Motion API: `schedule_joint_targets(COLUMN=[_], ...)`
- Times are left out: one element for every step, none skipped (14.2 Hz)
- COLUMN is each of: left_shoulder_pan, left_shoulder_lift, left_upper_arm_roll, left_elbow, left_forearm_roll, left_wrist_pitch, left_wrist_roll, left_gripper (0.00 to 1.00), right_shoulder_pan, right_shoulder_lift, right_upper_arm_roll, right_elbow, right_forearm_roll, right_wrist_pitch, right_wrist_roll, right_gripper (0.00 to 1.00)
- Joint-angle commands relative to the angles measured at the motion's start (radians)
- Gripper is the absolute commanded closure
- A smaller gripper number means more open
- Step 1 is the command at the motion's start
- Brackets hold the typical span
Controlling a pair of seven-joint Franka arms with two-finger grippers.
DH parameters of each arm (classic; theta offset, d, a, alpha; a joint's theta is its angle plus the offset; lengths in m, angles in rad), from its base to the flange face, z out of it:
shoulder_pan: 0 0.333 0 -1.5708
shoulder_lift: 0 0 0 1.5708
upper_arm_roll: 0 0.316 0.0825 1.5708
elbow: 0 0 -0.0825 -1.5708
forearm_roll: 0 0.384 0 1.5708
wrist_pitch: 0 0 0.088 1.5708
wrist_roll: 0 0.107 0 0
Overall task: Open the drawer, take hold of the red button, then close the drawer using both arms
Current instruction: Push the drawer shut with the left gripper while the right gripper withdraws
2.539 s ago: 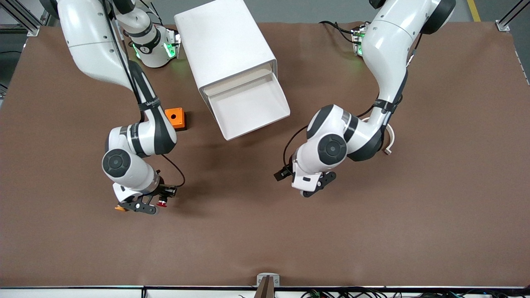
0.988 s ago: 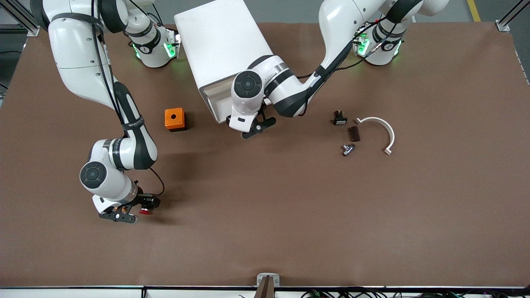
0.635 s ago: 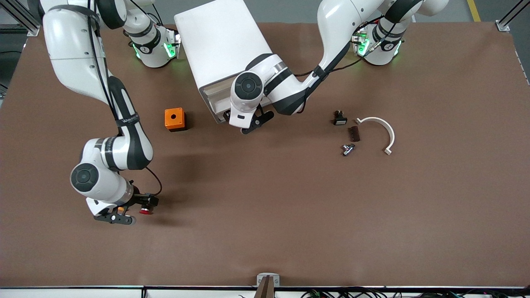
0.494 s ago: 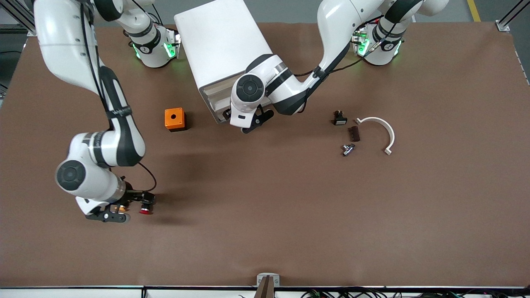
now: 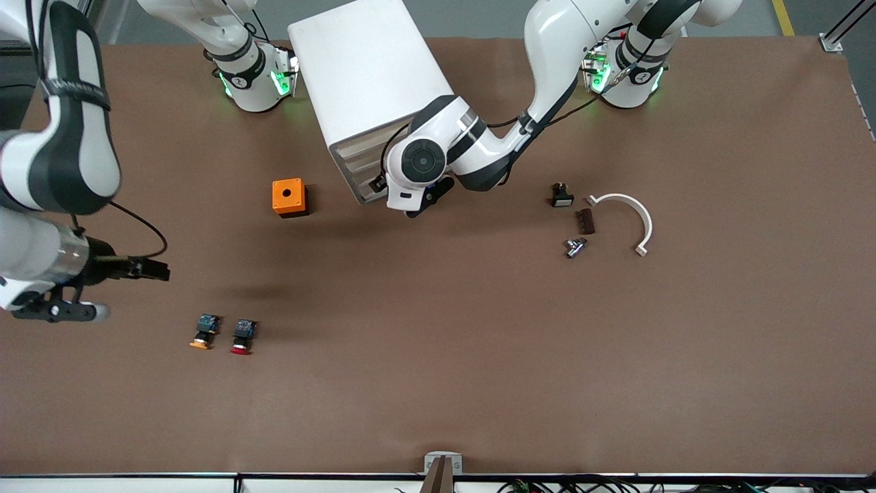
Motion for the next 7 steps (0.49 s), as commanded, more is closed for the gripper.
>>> schedule_joint_targets(left_shoulder_pan=[0.010, 0.017, 0.028, 0.043, 0.059, 0.074, 0.091], left_shoulder_lift=[-0.016, -0.020, -0.023, -0.031, -0.049, -0.063, -0.077], left_upper_arm_roll=[-0.004, -0.004, -0.004, -0.003, 0.003, 0.005, 0.008], left_elbow=[-0.013, -0.012, -0.010, -0.005, 0.001, 0.010, 0.019], left_forearm_roll=[-0.023, -0.023, -0.017, -0.006, -0.002, 0.006, 0.014], left_wrist_pitch=[-0.007, -0.006, -0.006, -0.006, -0.004, -0.004, -0.005], left_wrist_roll=[0.011, 0.011, 0.012, 0.012, 0.012, 0.011, 0.006], left_gripper=[0.01, 0.01, 0.01, 0.01, 0.01, 0.01, 0.01], right_shoulder_pan=[-0.009, -0.007, -0.007, -0.007, -0.007, -0.006, -0.007], right_shoulder_lift=[-0.106, -0.128, -0.146, -0.152, -0.156, -0.156, -0.154], right_upper_arm_roll=[0.017, 0.017, 0.017, 0.018, 0.018, 0.020, 0.020], right_elbow=[-0.038, -0.038, -0.040, -0.041, -0.041, -0.038, -0.035], right_forearm_roll=[-0.028, -0.029, -0.032, -0.040, -0.040, -0.040, -0.040], right_wrist_pitch=[-0.066, -0.080, -0.083, -0.084, -0.083, -0.081, -0.075], right_wrist_roll=[-0.006, -0.006, -0.009, -0.013, -0.018, -0.018, -0.018], right_gripper=[0.00, 0.00, 0.00, 0.00, 0.00, 0.00, 0.00])
